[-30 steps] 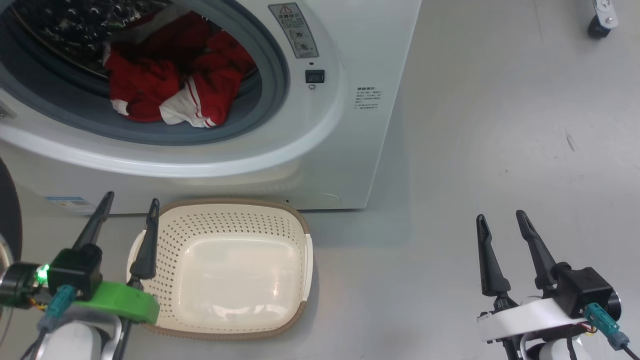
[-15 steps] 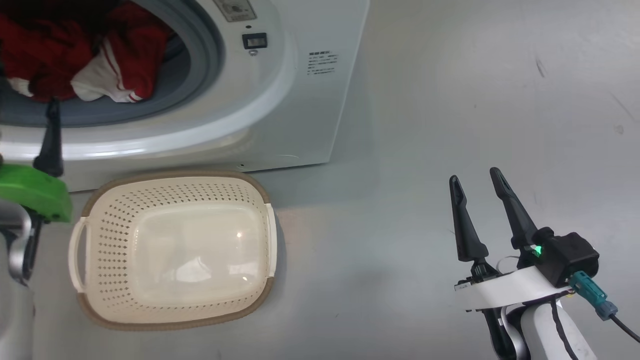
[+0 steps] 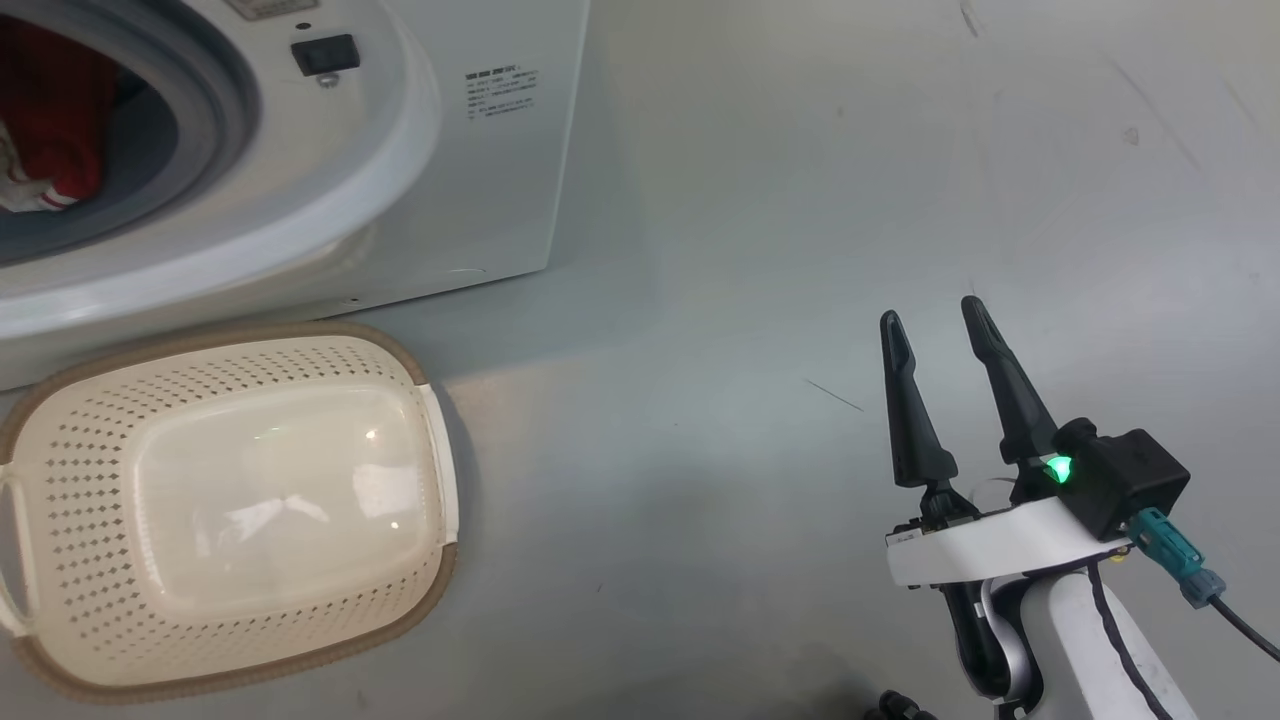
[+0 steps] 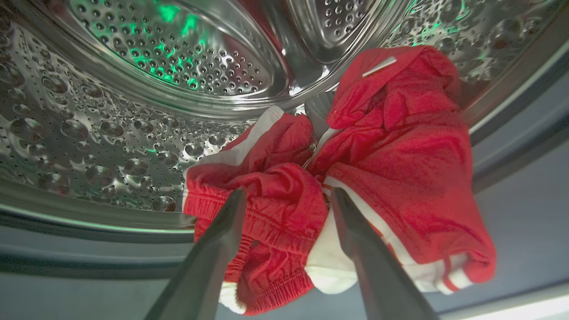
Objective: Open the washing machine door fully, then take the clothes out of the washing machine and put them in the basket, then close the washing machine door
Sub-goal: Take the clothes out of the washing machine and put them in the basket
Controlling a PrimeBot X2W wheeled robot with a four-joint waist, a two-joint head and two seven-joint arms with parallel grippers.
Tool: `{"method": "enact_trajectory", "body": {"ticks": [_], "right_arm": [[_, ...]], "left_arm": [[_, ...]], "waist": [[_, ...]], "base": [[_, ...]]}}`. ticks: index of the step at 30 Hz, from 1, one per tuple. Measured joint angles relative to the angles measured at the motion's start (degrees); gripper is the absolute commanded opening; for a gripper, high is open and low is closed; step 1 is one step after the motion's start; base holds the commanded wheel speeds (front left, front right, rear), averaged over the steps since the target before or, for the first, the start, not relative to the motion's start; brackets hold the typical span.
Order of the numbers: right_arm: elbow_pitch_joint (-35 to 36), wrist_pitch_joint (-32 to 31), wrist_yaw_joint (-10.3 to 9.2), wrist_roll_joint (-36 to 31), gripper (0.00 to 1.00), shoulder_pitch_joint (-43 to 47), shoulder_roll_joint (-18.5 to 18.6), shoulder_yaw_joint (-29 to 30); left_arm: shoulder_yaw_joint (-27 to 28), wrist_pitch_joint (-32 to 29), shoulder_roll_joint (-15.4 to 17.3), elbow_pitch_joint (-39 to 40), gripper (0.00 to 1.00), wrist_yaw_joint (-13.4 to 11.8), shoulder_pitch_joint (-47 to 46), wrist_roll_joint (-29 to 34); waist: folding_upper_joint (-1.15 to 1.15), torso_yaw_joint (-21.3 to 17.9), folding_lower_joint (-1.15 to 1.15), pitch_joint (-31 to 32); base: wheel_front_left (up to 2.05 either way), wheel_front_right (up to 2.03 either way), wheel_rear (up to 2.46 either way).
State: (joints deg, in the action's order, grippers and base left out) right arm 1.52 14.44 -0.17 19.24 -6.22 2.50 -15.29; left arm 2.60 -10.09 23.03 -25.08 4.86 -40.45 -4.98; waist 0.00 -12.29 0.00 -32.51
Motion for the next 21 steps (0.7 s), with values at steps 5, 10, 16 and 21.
{"method": "enact_trajectory", "body": {"ticks": [5, 10, 16, 21], "right_arm": [[-0.19, 0.00, -0.56, 0.98, 1.00, -0.92, 0.00, -0.56], [-0.23, 0.00, -1.53, 1.37, 1.00, -1.02, 0.00, -0.43], [-0.19, 0.00, -2.08, 1.92, 1.00, -1.54, -0.02, -0.83], [-0.12, 0.00, -2.50, 1.92, 1.00, -1.90, -0.02, -1.00]], "left_arm": [[1.41, -2.80, 2.13, -4.15, 1.00, -1.83, -2.97, 0.96], [1.25, -4.33, 2.15, -6.71, 1.00, -3.05, -5.67, 1.14], [1.22, -5.91, 2.42, -9.44, 1.00, -4.14, -7.98, 2.01], [1.15, -6.49, 3.22, -10.99, 1.00, -5.31, -9.50, 3.27]], "waist": [[0.00, -2.30, 0.00, -1.59], [0.00, -3.75, 0.00, -2.62], [0.00, -4.28, 0.00, -3.25], [0.00, -4.44, 0.00, -3.66]], "base": [[0.00, 0.00, 0.00], [0.00, 0.00, 0.00], [0.00, 0.00, 0.00], [0.00, 0.00, 0.00]]}}
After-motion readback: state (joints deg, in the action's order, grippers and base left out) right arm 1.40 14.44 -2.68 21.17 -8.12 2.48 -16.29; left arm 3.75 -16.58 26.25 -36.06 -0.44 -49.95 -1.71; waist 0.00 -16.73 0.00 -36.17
